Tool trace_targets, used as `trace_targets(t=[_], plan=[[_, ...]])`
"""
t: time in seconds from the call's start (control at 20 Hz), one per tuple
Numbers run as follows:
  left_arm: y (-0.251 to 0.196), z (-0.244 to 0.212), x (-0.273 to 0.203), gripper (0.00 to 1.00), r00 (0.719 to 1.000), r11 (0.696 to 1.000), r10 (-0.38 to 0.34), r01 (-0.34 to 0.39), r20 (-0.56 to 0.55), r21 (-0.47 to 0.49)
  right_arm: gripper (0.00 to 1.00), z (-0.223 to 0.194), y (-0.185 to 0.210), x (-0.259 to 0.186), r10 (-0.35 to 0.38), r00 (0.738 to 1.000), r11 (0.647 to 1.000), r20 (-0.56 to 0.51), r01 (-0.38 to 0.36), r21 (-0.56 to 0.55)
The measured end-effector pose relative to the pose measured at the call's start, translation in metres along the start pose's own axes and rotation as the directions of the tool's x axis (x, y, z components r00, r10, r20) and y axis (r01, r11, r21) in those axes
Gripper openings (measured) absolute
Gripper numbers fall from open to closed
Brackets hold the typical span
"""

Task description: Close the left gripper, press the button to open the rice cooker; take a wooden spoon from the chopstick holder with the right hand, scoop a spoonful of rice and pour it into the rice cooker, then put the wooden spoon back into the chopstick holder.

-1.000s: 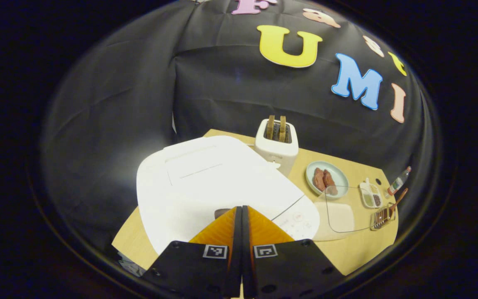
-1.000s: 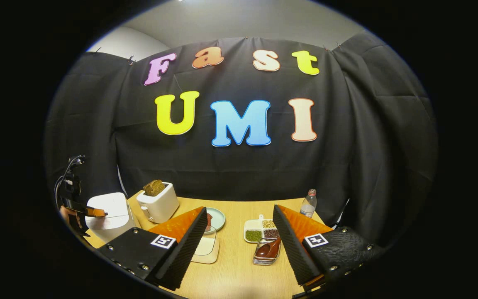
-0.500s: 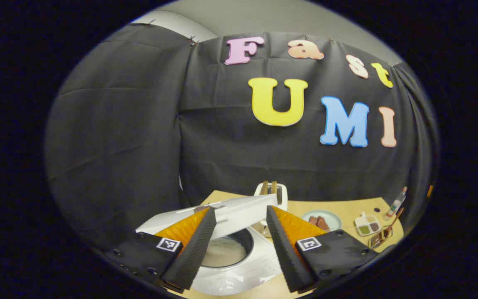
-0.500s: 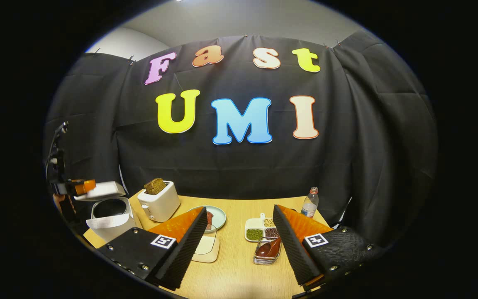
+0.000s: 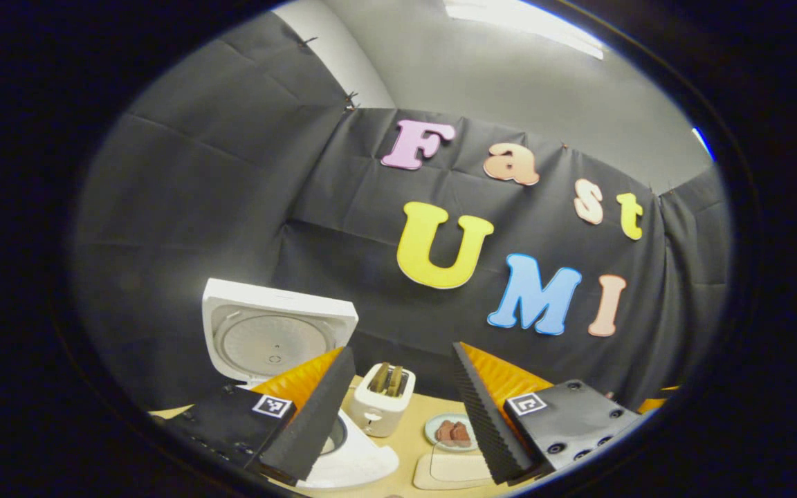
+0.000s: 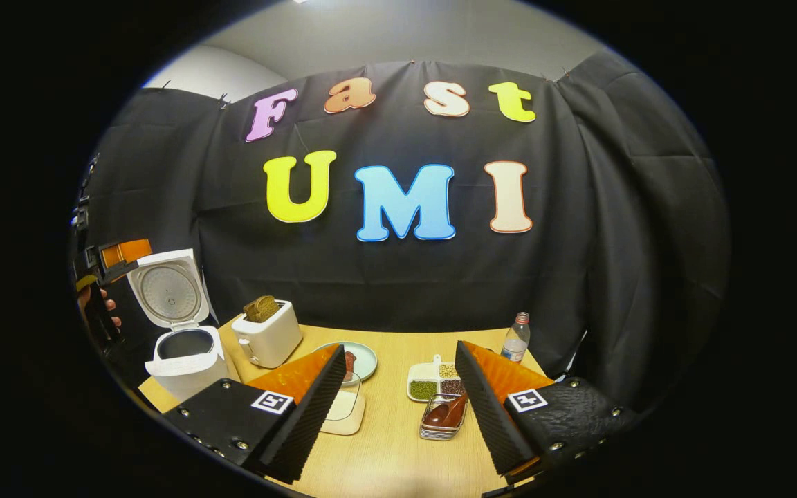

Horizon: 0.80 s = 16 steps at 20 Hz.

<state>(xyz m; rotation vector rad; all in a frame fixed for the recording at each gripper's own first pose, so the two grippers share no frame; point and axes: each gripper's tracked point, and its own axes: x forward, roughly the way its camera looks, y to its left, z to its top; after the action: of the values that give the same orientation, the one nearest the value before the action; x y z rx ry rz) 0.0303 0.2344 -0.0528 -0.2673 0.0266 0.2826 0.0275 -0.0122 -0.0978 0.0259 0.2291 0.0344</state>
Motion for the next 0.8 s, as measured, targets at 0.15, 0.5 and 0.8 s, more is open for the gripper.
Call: trace_targets(t=[0.15,0.5,0.8], plan=[[-0.007,0.005,-0.001,0.97,1.000,1.000,-0.003,0.003,0.003,-0.017,0.97,0.000,-0.010,0.000,-0.014,1.000,1.000,0.008,0.014,0.001],[-0.031,0.008,-0.016,0.96,0.999,0.996,-0.023,0.018,0.049,0.092,0.97,-0.010,-0.038,0.019,-0.021,1.000,0.999,-0.006,0.021,0.047],[-0.056,-0.004,-0.027,0.96,0.998,0.983,-0.051,0.044,0.036,0.178,0.97,-0.035,-0.071,0.056,-0.007,0.994,0.993,-0.105,0.019,0.115]])
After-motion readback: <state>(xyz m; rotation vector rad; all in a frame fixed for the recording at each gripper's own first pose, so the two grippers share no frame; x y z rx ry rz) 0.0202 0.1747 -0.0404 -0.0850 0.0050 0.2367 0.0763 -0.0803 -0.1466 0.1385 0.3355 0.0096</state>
